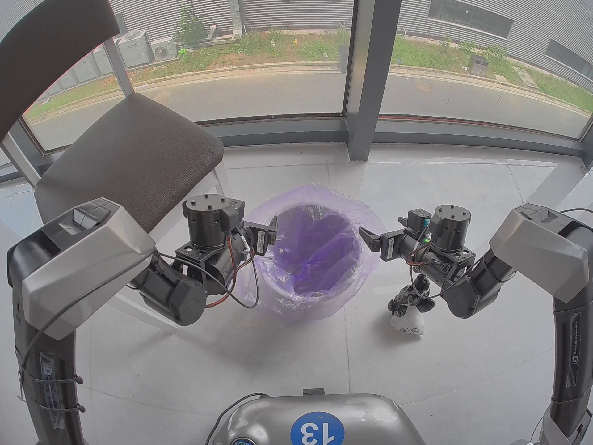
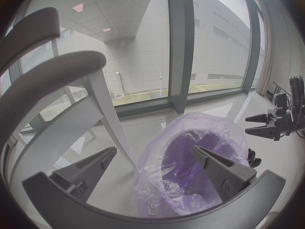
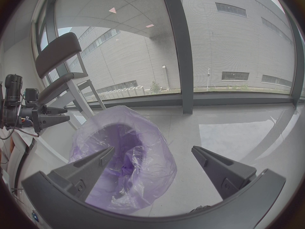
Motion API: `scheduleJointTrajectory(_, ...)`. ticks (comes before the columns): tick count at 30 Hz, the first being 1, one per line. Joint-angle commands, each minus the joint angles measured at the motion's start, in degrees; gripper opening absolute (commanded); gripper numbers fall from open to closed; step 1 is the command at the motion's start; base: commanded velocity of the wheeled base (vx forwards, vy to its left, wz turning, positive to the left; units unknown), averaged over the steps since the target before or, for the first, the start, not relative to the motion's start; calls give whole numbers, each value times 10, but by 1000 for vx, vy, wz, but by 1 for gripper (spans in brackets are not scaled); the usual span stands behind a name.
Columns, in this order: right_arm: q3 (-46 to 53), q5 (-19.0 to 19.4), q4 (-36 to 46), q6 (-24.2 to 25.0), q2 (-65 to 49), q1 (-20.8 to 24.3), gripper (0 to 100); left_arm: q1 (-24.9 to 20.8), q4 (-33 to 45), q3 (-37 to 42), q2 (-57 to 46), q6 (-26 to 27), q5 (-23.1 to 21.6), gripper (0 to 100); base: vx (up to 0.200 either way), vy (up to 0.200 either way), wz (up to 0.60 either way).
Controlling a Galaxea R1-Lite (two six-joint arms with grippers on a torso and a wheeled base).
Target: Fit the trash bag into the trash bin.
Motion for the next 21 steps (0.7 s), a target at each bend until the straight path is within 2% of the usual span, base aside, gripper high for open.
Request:
scheduleJointTrajectory(1,26,6,-17,-2,-25,2,100,-20,-51,65,-41,26,12,100,0,0,0)
scheduleJointTrajectory(6,29,7,-21,-2,-25,5,100,-31,-106,70,-38,26,16,100,0,0,0)
scheduleJointTrajectory(11,39,8,-22,-2,-28,8,100,-31,-128,84,-33,26,17,100,200,0,0)
scheduleJointTrajectory(17,37,8,-20,-2,-24,7,100,-34,-119,116,-32,32,10,100,33,0,0)
scheduleJointTrajectory(21,22,8,-16,0,-19,6,100,-30,-64,101,-30,31,5,100,0,0,0)
